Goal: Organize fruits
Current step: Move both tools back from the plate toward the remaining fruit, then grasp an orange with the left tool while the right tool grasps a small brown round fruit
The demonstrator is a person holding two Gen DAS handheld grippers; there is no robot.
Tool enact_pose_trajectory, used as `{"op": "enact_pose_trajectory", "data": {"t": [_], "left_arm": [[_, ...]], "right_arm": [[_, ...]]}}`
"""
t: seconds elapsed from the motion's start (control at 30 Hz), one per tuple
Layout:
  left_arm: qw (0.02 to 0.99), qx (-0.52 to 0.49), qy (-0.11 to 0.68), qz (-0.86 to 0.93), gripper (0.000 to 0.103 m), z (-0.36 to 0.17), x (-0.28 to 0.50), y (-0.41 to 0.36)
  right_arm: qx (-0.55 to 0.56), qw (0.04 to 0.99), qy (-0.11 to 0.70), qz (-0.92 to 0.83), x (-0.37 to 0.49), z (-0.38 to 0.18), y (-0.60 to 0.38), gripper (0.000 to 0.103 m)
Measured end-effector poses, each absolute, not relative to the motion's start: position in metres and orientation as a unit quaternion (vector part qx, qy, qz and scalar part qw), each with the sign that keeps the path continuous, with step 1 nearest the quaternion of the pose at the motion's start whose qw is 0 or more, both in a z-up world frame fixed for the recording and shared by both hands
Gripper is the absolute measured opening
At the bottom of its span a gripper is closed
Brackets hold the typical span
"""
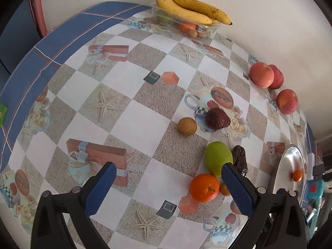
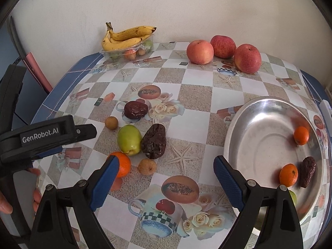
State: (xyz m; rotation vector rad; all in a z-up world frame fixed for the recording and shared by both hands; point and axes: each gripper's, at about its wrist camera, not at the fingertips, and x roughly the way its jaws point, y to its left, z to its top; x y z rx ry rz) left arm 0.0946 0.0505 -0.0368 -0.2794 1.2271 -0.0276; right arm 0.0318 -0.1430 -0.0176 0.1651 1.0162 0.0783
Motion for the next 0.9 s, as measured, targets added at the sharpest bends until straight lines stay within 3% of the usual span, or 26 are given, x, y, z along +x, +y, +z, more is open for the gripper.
{"op": "enact_pose_trajectory", "data": {"t": [0.1, 0.17, 0.23, 0.3, 0.4, 0.5, 0.77, 0.9], "left_arm": [[0.801, -0.129, 0.584, -0.022, 0.092, -0.042, 0.094, 0.047], [0.792, -0.131, 0.595, -0.031, 0.087, -0.046, 0.094, 0.045], [0.783, -0.136, 0.605, -0.041, 0.087, -0.051, 0.094, 0.042], [0.777, -0.138, 0.612, -0.048, 0.076, -0.055, 0.093, 0.039], [0.770, -0.141, 0.620, -0.057, 0.075, -0.059, 0.092, 0.035], [0.762, -0.154, 0.624, -0.073, 0.065, -0.060, 0.091, 0.032], [0.734, -0.197, 0.641, -0.104, 0.060, -0.068, 0.087, 0.027], [0.728, -0.206, 0.643, -0.118, 0.050, -0.069, 0.087, 0.022]], "right_arm": [[0.076, 0.868, 0.489, 0.045, 0.035, -0.019, -0.137, 0.085], [0.069, 0.866, 0.493, 0.049, 0.038, -0.023, -0.131, 0.074], [0.064, 0.862, 0.500, 0.052, 0.040, -0.027, -0.127, 0.070], [0.057, 0.856, 0.510, 0.058, 0.041, -0.035, -0.122, 0.070], [0.042, 0.845, 0.529, 0.061, 0.043, -0.049, -0.117, 0.061], [0.045, 0.840, 0.537, 0.061, 0.045, -0.057, -0.116, 0.059], [0.052, 0.835, 0.544, 0.067, 0.049, -0.063, -0.115, 0.037], [0.055, 0.835, 0.543, 0.069, 0.049, -0.062, -0.116, 0.026]]}}
